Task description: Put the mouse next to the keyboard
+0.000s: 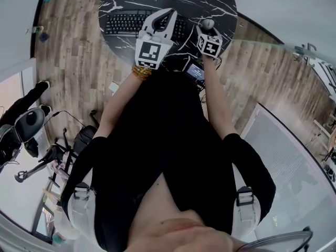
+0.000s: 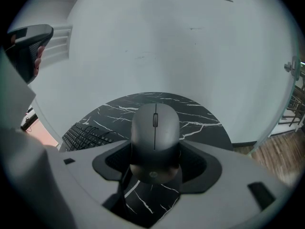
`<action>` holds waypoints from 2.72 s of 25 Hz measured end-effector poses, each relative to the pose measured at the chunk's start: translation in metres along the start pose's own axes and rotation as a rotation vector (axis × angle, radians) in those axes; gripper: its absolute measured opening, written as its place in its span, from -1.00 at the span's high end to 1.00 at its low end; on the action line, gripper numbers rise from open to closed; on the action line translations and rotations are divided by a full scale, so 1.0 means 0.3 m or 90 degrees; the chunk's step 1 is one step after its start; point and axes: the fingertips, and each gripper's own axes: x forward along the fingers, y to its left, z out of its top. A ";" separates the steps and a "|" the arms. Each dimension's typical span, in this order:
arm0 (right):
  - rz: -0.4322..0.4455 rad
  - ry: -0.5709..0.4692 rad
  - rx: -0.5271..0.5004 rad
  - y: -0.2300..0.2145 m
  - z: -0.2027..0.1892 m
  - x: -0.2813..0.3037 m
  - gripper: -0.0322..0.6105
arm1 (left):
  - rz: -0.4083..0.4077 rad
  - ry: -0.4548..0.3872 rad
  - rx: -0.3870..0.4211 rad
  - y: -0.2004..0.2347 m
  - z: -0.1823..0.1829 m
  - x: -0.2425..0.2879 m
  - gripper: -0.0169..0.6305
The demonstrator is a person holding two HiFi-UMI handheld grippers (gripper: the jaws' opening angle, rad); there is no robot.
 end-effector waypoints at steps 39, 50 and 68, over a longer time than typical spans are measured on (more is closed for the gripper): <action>0.027 0.171 0.028 -0.001 -0.260 0.153 0.01 | 0.021 0.030 0.001 0.006 -0.055 -0.030 0.90; 0.012 0.186 0.073 -0.004 -0.299 0.170 0.01 | 0.031 0.029 0.000 0.021 -0.052 -0.050 0.90; -0.015 0.183 0.126 -0.023 -0.291 0.171 0.01 | 0.035 0.030 0.007 0.012 -0.054 -0.057 0.90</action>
